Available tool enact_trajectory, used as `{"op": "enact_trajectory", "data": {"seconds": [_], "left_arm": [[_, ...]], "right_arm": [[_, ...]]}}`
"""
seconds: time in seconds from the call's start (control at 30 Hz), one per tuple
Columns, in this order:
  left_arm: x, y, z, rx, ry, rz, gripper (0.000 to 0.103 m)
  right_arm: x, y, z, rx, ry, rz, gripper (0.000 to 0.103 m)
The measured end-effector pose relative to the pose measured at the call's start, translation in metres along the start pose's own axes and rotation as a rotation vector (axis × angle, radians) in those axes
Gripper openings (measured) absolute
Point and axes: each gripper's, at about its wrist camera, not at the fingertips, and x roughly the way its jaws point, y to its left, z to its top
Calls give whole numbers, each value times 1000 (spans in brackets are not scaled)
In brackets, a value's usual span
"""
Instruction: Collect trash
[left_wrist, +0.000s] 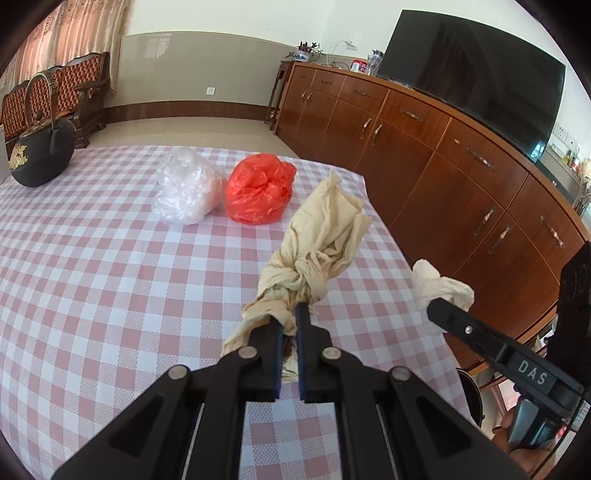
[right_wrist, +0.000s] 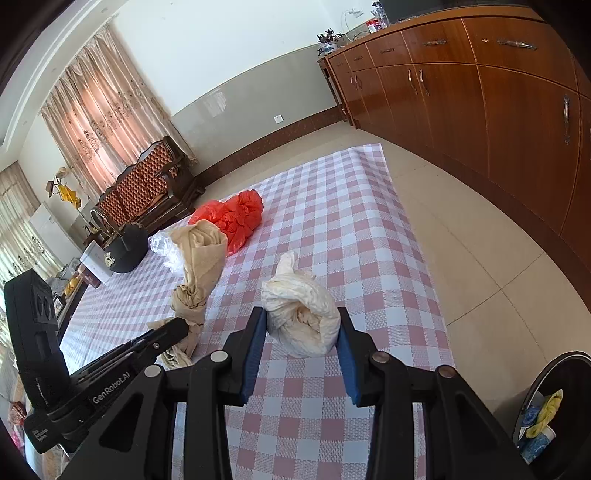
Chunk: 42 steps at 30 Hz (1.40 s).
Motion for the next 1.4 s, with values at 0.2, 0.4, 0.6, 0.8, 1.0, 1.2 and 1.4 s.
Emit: {"op": "enact_trajectory", "data": {"seconds": [0.2,0.4,0.6,0.8,1.0,1.2,1.4], "left_arm": [[-22,-11,-3,15,-12,-47,7],[-24,-38,-12,44,14,-106,7],[-19,-84,-26,93,52,-182,7],[-6,-148,-44,168,125,-278,7],[9,-215,-74,252,212,-364,7],[30,-268,-107,316,292,-411,7],[60,-299,-137,335,380,-404,7]], "right_arm": [[-21,2,-1,-25,-34,-17,40],[-47,-6,-16,-25,-50,-54,40],[-80,-36,-36,22,-63,-111,40],[-129,-85,-54,92,-95,-216,40],[-174,-151,-77,200,-111,-338,40],[-202,-219,-105,319,-98,-435,40],[-200,-274,-129,415,-14,-490,40]]}}
